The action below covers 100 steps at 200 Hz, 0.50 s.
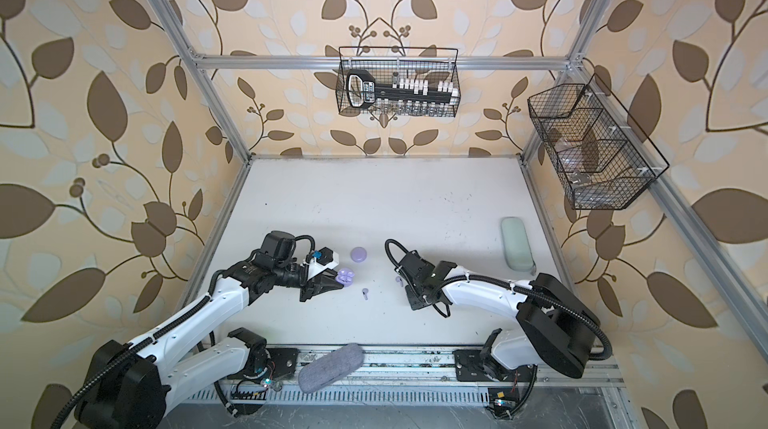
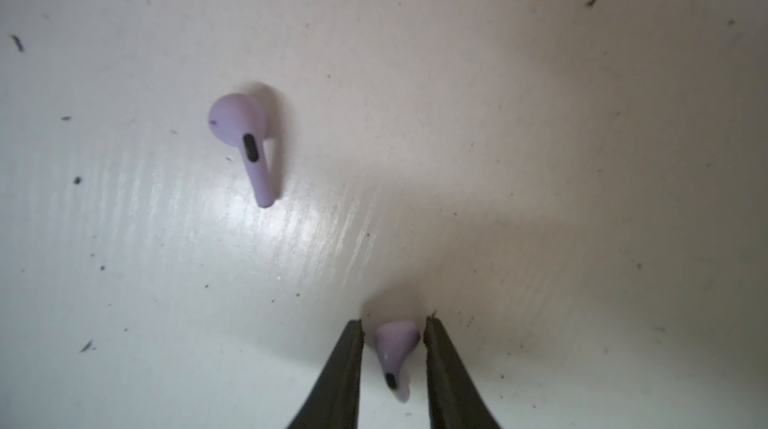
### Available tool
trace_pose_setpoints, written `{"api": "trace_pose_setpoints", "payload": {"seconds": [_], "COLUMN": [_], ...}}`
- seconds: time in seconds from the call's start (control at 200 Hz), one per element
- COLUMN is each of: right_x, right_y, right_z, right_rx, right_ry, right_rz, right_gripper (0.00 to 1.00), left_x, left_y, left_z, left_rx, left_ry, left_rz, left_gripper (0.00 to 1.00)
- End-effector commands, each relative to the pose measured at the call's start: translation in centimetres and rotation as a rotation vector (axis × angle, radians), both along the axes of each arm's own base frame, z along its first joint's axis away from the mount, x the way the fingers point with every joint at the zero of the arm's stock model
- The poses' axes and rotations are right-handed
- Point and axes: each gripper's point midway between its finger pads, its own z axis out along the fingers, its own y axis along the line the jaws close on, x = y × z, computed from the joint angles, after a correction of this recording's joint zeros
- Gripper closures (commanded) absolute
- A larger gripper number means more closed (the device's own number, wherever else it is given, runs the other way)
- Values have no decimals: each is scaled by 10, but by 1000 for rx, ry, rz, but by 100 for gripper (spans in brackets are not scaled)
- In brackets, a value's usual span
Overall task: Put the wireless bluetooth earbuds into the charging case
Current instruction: 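Close the right gripper on the lavender earbud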
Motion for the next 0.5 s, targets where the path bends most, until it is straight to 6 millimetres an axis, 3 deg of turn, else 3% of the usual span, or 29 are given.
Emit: {"api": "trace_pose_setpoints", "payload": {"seconds": [0.0, 0.495], "right_x": [-5, -6], "right_y": [-6, -6], "right_z": [-7, -10], "right_rx": [-16, -11], "right_ry": [25, 40], "right_rz": [8, 11], "right_gripper": [72, 75], "left_x": [3, 4], "left_y": [-5, -6], "left_z": [14, 14], "left_rx": [-25, -24], "left_ry": [-25, -23], "left_rz": [-14, -14], "left_gripper": [94, 94]}}
